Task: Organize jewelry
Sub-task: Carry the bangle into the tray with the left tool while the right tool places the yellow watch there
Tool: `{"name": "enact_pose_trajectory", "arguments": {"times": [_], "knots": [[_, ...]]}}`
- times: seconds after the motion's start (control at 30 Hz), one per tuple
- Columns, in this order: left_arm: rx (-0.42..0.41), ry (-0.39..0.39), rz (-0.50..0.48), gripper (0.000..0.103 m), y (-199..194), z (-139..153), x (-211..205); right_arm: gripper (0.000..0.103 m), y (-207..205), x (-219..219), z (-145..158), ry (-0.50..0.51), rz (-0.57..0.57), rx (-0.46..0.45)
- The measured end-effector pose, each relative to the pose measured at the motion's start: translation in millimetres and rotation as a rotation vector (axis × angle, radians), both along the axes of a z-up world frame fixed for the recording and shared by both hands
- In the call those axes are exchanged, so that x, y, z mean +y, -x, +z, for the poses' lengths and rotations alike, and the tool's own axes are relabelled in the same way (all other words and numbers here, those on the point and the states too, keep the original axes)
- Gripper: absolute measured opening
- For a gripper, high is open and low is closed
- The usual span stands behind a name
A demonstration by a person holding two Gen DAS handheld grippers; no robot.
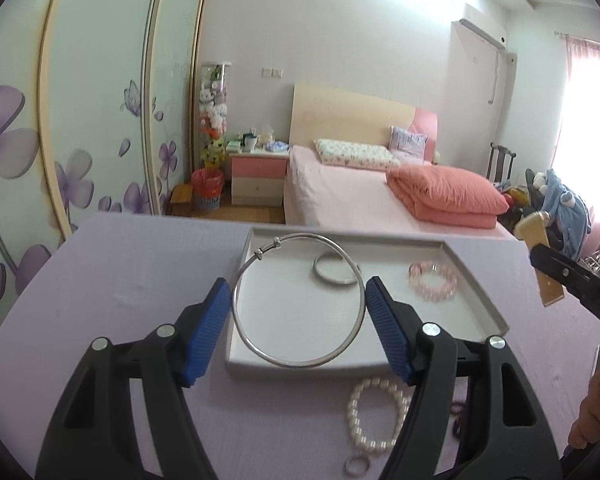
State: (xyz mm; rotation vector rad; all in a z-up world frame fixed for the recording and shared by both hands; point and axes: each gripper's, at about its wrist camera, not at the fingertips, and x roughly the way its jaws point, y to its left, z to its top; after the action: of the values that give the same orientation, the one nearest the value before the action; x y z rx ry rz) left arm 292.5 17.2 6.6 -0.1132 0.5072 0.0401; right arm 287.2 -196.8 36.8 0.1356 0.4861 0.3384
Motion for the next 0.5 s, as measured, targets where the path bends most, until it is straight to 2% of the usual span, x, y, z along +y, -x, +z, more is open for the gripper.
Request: {"name": "enact_pose_trajectory", "arguments": {"times": [0.3, 0.5], "knots": [[-0.038, -0.021, -0.009, 0.068, -47.0, 0.4, -8.5, 0.005, -41.1, 19.4, -7.7, 0.015, 0.018, -0.034], [-0.004, -0.006, -0.005, 0.068, -85.9, -19.5, -10.7, 0.005, -75.3, 20.3, -32.4, 0.018, -0.009, 0.017]]}}
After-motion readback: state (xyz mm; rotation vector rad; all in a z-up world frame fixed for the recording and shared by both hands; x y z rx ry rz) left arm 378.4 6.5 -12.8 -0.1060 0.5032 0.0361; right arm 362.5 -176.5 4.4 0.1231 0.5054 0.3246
